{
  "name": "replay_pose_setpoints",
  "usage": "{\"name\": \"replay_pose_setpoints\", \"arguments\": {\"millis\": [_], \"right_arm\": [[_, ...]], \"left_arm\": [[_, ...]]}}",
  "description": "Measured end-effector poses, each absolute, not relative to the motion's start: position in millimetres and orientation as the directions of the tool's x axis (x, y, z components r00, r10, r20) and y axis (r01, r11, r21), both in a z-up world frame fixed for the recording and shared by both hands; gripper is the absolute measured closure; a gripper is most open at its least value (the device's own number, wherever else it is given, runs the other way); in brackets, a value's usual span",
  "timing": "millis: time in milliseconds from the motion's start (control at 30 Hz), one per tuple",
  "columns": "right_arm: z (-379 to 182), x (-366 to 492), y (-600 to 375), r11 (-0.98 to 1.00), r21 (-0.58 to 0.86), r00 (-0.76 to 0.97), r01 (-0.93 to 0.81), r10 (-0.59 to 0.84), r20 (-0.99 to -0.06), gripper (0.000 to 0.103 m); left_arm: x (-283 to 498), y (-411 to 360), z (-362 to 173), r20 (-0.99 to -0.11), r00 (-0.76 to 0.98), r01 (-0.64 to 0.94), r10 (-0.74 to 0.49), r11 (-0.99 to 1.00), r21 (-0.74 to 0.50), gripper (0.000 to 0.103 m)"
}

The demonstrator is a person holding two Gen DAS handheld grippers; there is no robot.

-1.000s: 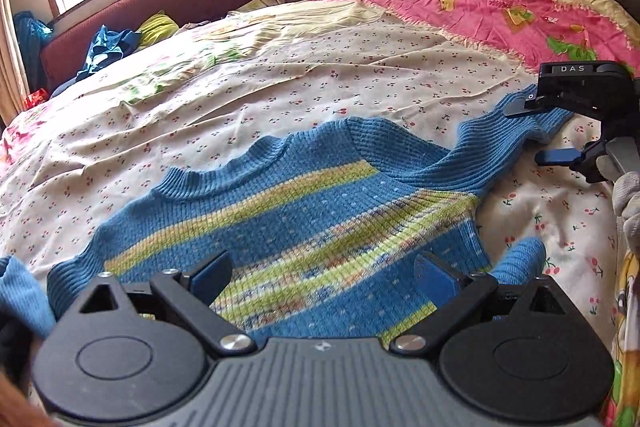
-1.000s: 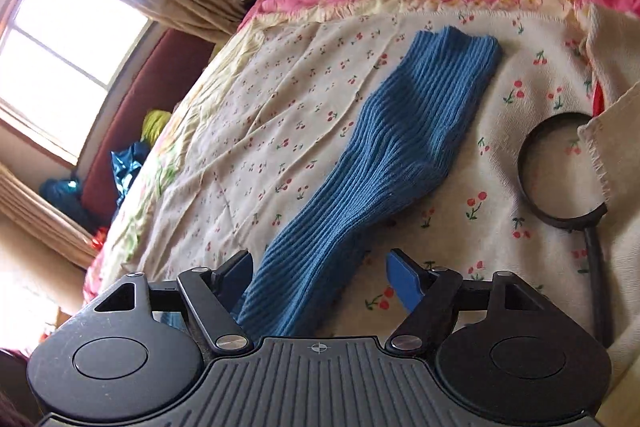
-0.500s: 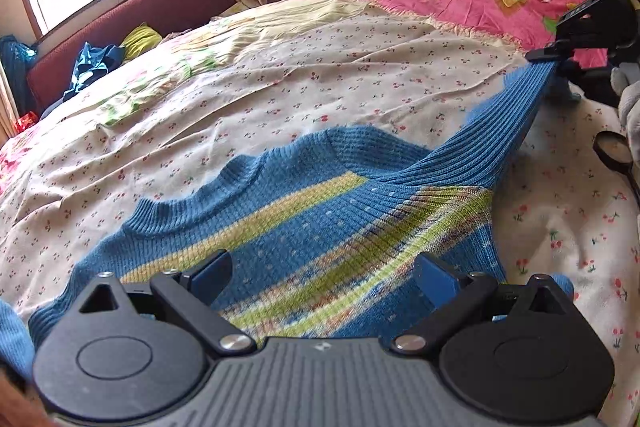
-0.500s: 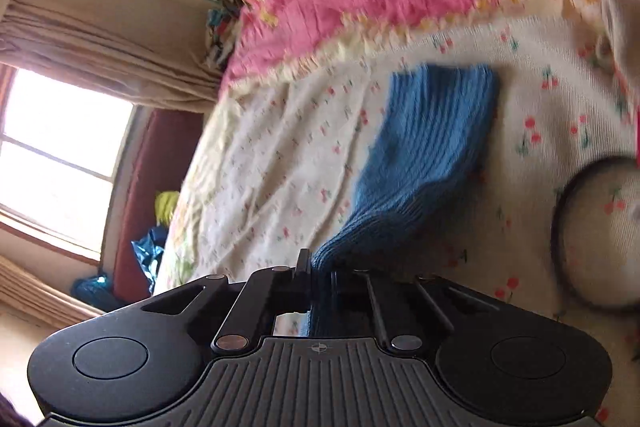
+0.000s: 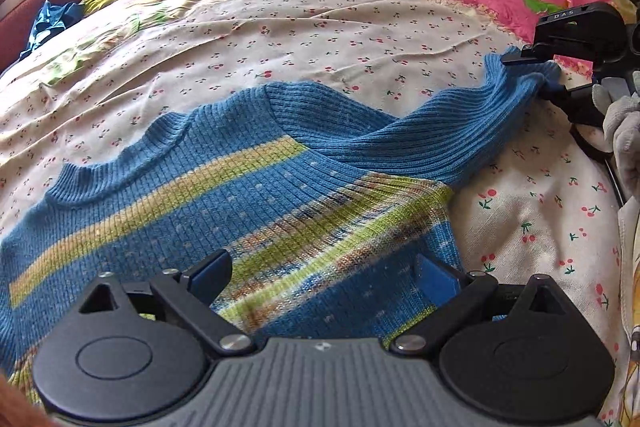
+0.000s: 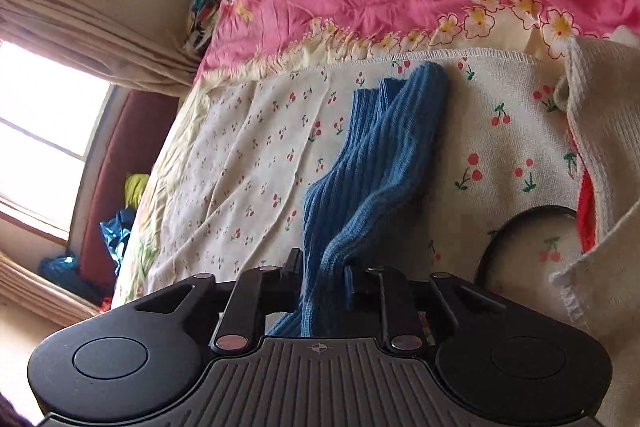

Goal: Fold small clothes
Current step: 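Lift the sleeve with the right tool and lay it across the sweater body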

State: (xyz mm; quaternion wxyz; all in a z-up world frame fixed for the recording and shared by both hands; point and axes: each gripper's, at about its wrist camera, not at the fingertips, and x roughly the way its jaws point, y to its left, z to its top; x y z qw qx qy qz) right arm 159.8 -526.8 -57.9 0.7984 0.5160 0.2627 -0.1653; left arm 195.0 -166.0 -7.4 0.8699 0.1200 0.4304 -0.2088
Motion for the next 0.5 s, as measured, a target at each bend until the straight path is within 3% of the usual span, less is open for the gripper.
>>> {"name": "replay_pose_setpoints", "arguments": {"millis": [33, 100, 167, 200, 233, 367, 500], "right_arm": [[-59, 162, -529, 0.395, 0.739, 0.805, 0.545, -0.001, -0.593, 0.061], [-62, 165, -537, 0.32, 0.782, 0.823, 0.535, 0.014, -0.568, 0.057], [-61, 169, -543, 0.295, 0.778, 0.816, 0.555, -0.013, -0.577, 0.068], [-59, 171, -544, 0.313, 0.757, 0.803, 0.574, -0.03, -0.596, 0.089], [-56, 173, -544, 0.327, 0.747, 0.798, 0.578, -0.035, -0.602, 0.093], [-21, 163, -540, 0.38, 0.801, 0.874, 0.462, -0.04, -0.485, 0.094], [42, 160, -494, 0.604, 0.735, 0.933, 0.307, -0.036, -0.359, 0.095]], "left_arm": [[197, -164, -7, -0.797, 0.549, 0.46, -0.251, 0.887, 0.038, 0.0], [198, -165, -7, -0.799, 0.554, 0.452, -0.235, 0.891, 0.051, 0.0], [198, -167, -9, -0.808, 0.543, 0.445, -0.228, 0.894, 0.047, 0.0], [197, -167, -10, -0.811, 0.539, 0.444, -0.226, 0.895, 0.046, 0.0], [194, -167, -10, -0.81, 0.542, 0.442, -0.225, 0.896, 0.047, 0.0], [180, -155, 0, -0.781, 0.582, 0.425, -0.224, 0.903, 0.058, 0.0], [166, -120, 12, -0.758, 0.613, 0.386, -0.222, 0.921, 0.042, 0.0]]}}
